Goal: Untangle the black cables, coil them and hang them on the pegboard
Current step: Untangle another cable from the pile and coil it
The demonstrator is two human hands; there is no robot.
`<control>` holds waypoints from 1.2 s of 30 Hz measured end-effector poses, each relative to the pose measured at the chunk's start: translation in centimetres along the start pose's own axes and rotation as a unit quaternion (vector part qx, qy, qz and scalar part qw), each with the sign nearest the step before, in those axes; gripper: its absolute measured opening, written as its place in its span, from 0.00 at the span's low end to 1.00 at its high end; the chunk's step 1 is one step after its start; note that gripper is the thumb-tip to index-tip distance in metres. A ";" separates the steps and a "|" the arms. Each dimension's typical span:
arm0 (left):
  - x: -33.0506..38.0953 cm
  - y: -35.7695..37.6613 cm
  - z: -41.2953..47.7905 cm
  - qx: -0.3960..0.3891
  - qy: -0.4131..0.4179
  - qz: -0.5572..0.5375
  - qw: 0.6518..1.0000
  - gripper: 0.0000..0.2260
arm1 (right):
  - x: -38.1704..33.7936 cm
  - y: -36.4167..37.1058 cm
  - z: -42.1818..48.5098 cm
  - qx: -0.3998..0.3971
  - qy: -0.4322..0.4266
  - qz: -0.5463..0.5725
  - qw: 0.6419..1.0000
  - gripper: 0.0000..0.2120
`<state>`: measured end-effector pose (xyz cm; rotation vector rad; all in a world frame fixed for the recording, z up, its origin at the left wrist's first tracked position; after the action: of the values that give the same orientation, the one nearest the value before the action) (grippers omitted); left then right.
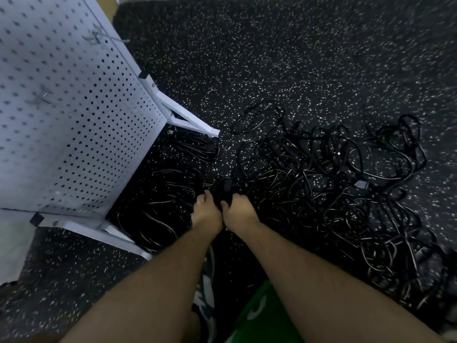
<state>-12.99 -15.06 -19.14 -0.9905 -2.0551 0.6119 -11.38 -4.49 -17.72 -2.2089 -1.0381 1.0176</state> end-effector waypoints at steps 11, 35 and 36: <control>7.7 8.4 -7.8 -0.198 0.242 0.132 0.941 0.37 | 13.1 -5.7 -7.1 -0.036 0.007 -0.283 0.958 0.32; 37.3 0.1 -27.4 -0.116 0.504 -0.076 0.853 0.11 | 18.6 -36.0 -27.9 0.314 0.012 -0.095 0.944 0.11; 39.6 -1.3 -29.2 -0.107 0.524 -0.106 0.838 0.10 | 18.1 -38.5 -29.7 0.344 0.005 -0.070 0.936 0.11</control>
<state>-6.49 18.80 16.02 -0.8949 -1.1962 -0.2844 3.32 29.30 18.84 -1.5431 -0.6740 1.0933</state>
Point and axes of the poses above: each hand's wrist, its own z-axis towards the middle knuckle, its own y-axis out of the palm, x = y × z, the point moved 3 cm from there along z, towards the middle knuckle, and after that the axes turned 13 degrees about -z, right-handed, at the moved point
